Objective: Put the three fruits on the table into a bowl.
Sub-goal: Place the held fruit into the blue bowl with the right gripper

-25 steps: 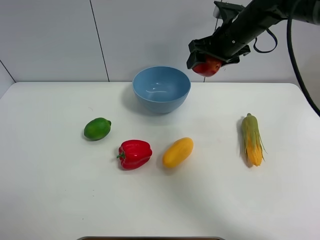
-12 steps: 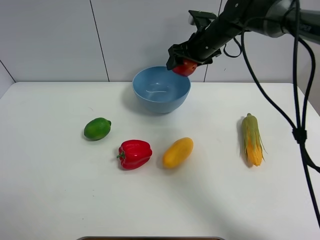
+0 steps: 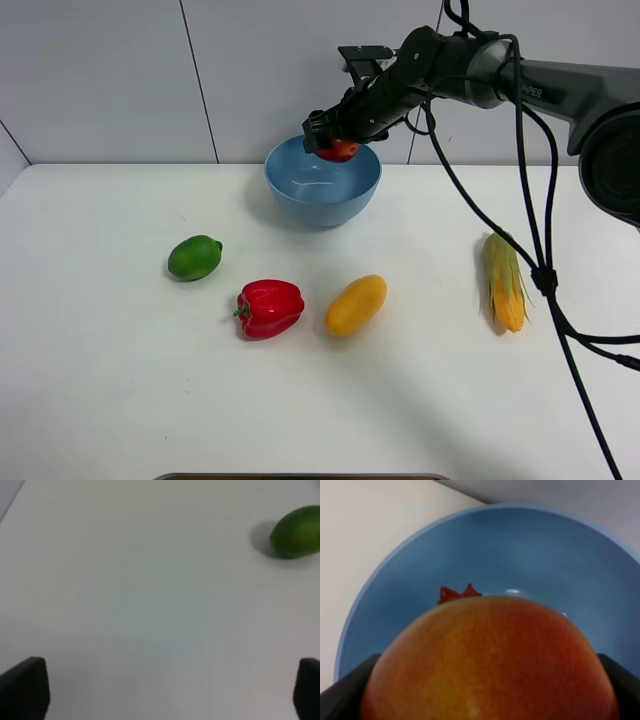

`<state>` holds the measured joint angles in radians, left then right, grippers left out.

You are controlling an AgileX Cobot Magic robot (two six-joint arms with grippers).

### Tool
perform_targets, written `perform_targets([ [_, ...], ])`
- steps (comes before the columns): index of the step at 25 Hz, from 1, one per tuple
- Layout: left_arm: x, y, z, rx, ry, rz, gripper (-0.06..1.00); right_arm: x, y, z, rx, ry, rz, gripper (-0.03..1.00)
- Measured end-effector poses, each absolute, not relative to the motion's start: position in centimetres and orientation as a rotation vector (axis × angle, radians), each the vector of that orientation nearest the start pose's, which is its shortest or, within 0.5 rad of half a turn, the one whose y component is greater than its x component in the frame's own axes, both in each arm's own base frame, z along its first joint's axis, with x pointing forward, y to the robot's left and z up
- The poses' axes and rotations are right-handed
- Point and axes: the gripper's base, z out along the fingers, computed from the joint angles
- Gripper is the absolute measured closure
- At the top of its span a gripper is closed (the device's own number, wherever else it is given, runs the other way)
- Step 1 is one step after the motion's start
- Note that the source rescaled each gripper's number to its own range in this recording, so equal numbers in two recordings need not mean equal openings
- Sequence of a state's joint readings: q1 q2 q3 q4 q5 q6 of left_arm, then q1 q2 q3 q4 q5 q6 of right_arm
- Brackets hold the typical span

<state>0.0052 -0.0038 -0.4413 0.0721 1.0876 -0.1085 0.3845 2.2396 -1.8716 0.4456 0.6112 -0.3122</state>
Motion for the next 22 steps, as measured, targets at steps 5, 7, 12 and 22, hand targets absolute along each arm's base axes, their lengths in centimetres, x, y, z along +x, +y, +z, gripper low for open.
perform_targets([
  [5, -0.05, 0.58, 25.89, -0.123, 2.12, 0.027, -0.05, 46.6, 21.32, 19.98, -0.529, 2.396, 0.478, 0.62],
  [7, -0.05, 0.58, 25.89, -0.123, 2.12, 0.027, -0.05, 46.61, 21.29, 19.97, -0.534, 2.395, 0.471, 0.62],
  [12, -0.05, 0.58, 25.89, -0.123, 2.12, 0.027, -0.05, 46.57, 21.28, 19.93, -0.539, 2.4, 0.47, 0.58],
  [22, -0.05, 0.58, 25.89, -0.123, 2.12, 0.027, -0.05, 46.28, 21.25, 19.73, -0.563, 2.434, 0.471, 0.2],
])
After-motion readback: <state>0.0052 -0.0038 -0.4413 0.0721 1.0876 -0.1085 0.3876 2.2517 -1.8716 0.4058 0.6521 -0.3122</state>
